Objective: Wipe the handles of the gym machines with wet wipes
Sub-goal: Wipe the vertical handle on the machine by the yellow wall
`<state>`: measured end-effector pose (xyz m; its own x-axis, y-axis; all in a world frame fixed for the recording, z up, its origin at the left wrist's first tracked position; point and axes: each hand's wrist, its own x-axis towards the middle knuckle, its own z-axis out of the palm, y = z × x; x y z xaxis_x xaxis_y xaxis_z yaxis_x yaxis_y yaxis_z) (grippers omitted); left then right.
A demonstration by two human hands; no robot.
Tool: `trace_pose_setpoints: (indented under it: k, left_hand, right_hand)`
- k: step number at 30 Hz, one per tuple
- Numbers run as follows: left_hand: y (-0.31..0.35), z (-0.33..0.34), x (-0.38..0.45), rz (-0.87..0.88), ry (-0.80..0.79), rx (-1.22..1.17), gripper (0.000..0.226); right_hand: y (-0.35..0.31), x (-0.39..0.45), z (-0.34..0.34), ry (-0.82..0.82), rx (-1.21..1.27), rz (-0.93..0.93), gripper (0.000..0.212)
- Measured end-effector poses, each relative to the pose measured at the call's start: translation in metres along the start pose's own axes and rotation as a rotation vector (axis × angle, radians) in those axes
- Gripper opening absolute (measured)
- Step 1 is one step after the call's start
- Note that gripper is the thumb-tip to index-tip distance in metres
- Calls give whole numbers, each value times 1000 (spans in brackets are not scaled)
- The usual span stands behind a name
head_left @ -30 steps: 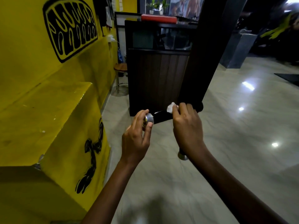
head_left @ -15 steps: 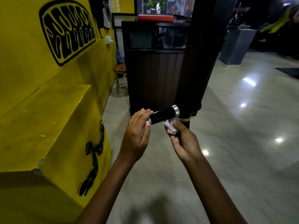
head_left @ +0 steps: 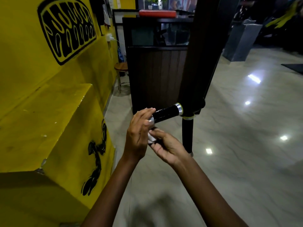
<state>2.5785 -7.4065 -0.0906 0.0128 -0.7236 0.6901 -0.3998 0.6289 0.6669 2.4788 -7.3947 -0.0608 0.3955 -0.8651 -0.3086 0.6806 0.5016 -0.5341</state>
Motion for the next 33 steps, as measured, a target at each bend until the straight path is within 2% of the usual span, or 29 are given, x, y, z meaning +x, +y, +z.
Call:
trace_pose_setpoints:
  k: [5, 9, 11, 14, 15, 17, 18, 19, 21, 22, 25, 28, 30, 33]
  left_hand:
    - [1, 1, 0, 34, -1, 122, 37]
    - [-1, 3, 2, 87, 0, 304, 37]
    - [3, 4, 5, 89, 16, 419, 36]
    - [10, 7, 8, 68, 27, 514, 37]
    - [11, 7, 8, 67, 27, 537, 38]
    - [10, 8, 7, 68, 30, 566, 39]
    - [10, 8, 7, 69, 28, 571, 40]
    - [9, 8, 6, 69, 24, 571, 40]
    - [9, 9, 5, 68, 20, 567, 41]
    - [10, 10, 4, 68, 21, 563, 41]
    - [10, 11, 4, 66, 34, 548, 41]
    - [10, 12, 3, 57, 35, 530, 41]
    - [9, 10, 3, 62, 32, 525, 42]
    - [8, 9, 3, 65, 17, 527, 43]
  right_hand:
    - [-41, -10, -7, 184, 215, -111, 25]
    - [-54, -17, -19, 259, 339, -203, 14]
    - [-55, -21, -21, 314, 315, -296, 12]
    - [-42, -24, -20, 387, -55, -542, 20]
    - [-38, -25, -19, 458, -263, -699, 24]
    - [-37, -25, -15, 545, -776, -1146, 29]
    - [-38, -20, -18, 501, -1034, -1334, 31]
    - [-41, -12, -21, 454, -1303, -1434, 35]
    - [-41, 2, -30, 411, -1726, -1397, 48]
    - [-37, 6, -34, 407, -1837, -1343, 55]
    - [-24, 2, -44, 422, -1928, -1318, 61]
    - [-20, -13, -47, 468, -1892, -1298, 61]
    - [-27, -20, -38, 521, -1816, -1350, 54]
    - [-42, -14, -20, 560, -1900, -1455, 47]
